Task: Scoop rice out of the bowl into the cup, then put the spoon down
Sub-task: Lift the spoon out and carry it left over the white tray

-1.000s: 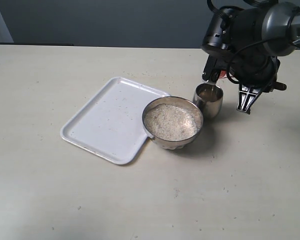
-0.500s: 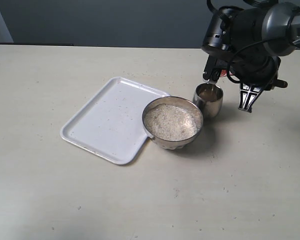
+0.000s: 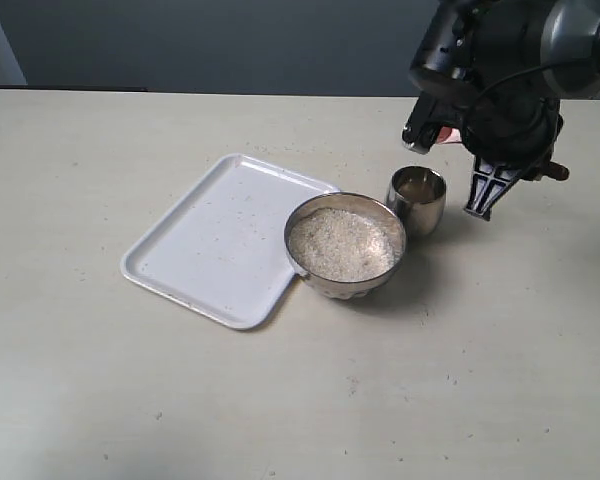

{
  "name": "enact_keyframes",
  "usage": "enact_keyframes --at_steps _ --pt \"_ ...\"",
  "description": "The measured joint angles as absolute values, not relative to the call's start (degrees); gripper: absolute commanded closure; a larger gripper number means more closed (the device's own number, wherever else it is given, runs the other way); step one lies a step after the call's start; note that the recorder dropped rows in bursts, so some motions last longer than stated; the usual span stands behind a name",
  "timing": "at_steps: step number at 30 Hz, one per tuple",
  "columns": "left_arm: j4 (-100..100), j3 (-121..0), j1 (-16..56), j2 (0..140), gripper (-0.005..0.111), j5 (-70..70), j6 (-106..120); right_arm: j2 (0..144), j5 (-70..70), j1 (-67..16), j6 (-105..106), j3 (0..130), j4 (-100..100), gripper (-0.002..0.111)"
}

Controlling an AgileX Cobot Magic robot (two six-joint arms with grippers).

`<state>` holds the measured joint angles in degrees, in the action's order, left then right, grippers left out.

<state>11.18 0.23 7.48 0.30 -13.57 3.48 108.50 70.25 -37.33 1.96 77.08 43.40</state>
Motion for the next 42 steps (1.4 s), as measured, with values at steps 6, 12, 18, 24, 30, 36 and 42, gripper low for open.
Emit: enact_keyframes --at_steps 6,12,18,24,30,36,42 --pt "11.2 0.2 7.5 0.3 0.106 -13.6 3.5 108.2 69.5 -37.3 1.7 84.2 26.9 0.109" --pt "11.2 0.2 7.5 0.3 0.106 -13.6 3.5 108.2 62.4 -37.3 5.5 90.6 6.9 0.109" --pt "11.2 0.2 7.5 0.3 0.106 -13.6 3.5 110.7 59.9 -37.4 10.2 95.0 -7.8 0.109" --pt "11.2 0.2 7.5 0.3 0.106 -13.6 3.5 116.3 59.9 -37.4 13.4 95.4 -15.8 0.109" --pt "11.2 0.2 7.5 0.3 0.106 -13.6 3.5 118.9 57.3 -38.2 17.4 95.5 -25.0 0.109" --pt "11.2 0.2 7.5 0.3 0.106 -13.6 3.5 120.9 55.4 -40.6 17.9 97.8 -29.1 0.109" --pt "11.2 0.2 7.5 0.3 0.106 -13.6 3.5 124.0 52.6 -42.2 18.0 98.2 -37.5 0.109"
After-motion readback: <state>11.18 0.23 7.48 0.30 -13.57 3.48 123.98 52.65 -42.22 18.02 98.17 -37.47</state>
